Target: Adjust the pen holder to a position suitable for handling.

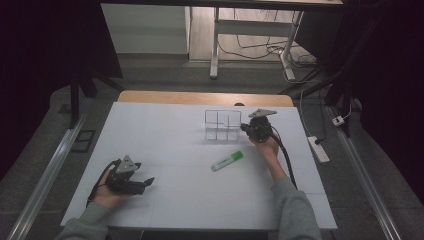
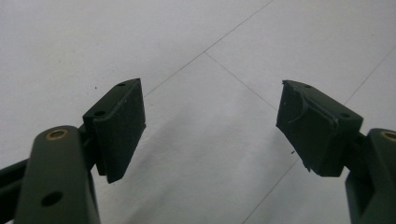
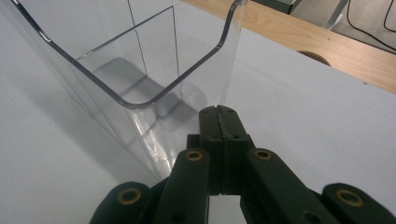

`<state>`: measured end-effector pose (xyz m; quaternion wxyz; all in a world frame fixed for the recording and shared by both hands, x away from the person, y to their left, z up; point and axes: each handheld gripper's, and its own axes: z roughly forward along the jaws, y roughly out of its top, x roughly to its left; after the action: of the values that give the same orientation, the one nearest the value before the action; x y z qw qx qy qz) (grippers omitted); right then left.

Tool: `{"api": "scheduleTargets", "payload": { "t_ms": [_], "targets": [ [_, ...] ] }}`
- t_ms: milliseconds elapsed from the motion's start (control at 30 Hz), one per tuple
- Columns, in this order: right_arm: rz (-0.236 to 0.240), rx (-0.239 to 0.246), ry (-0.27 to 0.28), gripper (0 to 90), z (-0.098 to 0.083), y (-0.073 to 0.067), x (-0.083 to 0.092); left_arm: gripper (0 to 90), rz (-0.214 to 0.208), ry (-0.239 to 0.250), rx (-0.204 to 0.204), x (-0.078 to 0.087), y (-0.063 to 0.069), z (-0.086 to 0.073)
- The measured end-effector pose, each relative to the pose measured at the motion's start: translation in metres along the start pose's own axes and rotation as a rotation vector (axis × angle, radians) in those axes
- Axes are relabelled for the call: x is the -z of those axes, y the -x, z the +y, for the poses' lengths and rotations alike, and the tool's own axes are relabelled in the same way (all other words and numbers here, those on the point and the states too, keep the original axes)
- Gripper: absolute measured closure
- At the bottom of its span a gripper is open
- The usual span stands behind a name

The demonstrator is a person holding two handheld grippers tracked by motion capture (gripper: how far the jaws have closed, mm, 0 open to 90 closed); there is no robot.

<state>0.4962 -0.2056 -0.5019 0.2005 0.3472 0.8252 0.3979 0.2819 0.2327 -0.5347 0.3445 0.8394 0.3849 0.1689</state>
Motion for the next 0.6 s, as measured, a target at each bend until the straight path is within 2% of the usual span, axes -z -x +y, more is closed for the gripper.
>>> {"api": "scheduleTargets", "payload": {
  "t_ms": [333,600],
  "targets": [
    [0.026,0.015,0.008,89.5,0.008,-0.015,-0.013,23.4,0.000,-0.004,0.000,0.000,0.000,0.000],
    [0.045,0.024,-0.001,89.5,0.009,-0.021,-0.019,23.4,0.000,-0.003,0.001,0.000,0.000,0.000]
  ]
}}
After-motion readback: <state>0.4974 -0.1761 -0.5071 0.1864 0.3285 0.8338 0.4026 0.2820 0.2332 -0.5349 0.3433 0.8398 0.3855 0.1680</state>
